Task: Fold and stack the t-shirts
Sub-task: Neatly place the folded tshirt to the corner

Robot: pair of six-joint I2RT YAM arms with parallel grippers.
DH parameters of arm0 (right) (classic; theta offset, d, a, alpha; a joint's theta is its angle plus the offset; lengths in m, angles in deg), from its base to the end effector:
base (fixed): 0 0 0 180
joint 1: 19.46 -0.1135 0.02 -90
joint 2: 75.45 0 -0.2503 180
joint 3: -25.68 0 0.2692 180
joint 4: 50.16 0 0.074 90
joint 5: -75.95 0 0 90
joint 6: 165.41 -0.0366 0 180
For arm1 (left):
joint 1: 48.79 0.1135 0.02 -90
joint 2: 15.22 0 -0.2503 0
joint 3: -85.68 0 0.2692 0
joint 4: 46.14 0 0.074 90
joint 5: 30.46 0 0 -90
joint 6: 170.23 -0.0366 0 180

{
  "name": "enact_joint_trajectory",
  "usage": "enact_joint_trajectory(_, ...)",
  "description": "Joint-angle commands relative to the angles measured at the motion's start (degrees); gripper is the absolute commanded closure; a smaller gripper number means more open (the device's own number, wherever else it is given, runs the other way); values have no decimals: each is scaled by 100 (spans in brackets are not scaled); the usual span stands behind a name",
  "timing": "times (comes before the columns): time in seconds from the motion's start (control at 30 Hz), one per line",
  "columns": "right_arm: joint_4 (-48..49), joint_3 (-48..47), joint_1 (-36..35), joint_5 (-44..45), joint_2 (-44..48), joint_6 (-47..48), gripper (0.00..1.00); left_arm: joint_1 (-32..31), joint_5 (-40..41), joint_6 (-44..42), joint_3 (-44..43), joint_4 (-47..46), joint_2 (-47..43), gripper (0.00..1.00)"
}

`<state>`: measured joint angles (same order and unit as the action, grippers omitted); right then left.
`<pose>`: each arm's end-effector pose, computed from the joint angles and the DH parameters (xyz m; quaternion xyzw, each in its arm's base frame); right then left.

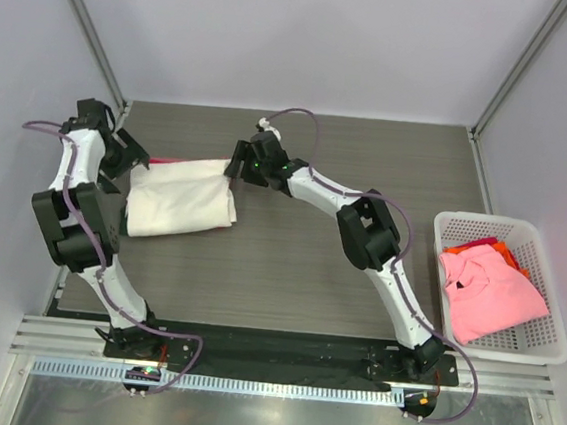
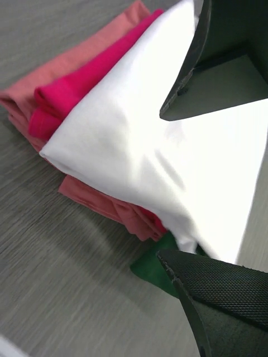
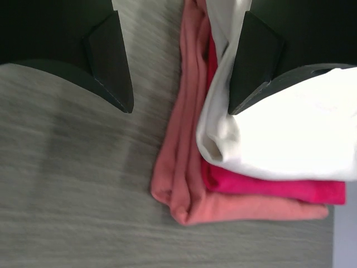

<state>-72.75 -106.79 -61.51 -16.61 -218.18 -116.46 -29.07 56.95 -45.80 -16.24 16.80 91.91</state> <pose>0.4273 0.3877 0.1572 -0.0183 0.8778 0.3319 0.3449 0.3799 0.1344 0.2256 -0.4430 0.8760 -0.0463 0.1851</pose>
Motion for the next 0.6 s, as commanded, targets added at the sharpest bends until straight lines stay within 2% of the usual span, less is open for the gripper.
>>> enact_joint_trajectory(0.0,408,602,-85,195,1114,335,27,-74,618,-226,-482,187,-912,3)
enact_joint_trajectory(0.17,778,1612,-85,125,1810,493,27,-460,971,-332,-501,311,-1519,4)
enact_joint_trajectory(0.3,1241,2132,-94,-138,2223,573,28,-803,682,-245,-317,232,-1818,6)
enact_joint_trajectory(0.4,1463,2300,-190,-664,2391,634,37,-812,330,-25,17,39,-1942,7)
enact_joint_trajectory(0.5,1656,2186,-348,-1479,2312,503,54,-786,68,168,377,-93,-2003,9)
enact_joint_trajectory(0.57,1736,1976,-410,-1825,2163,162,62,-716,-109,317,806,-435,-2082,9)
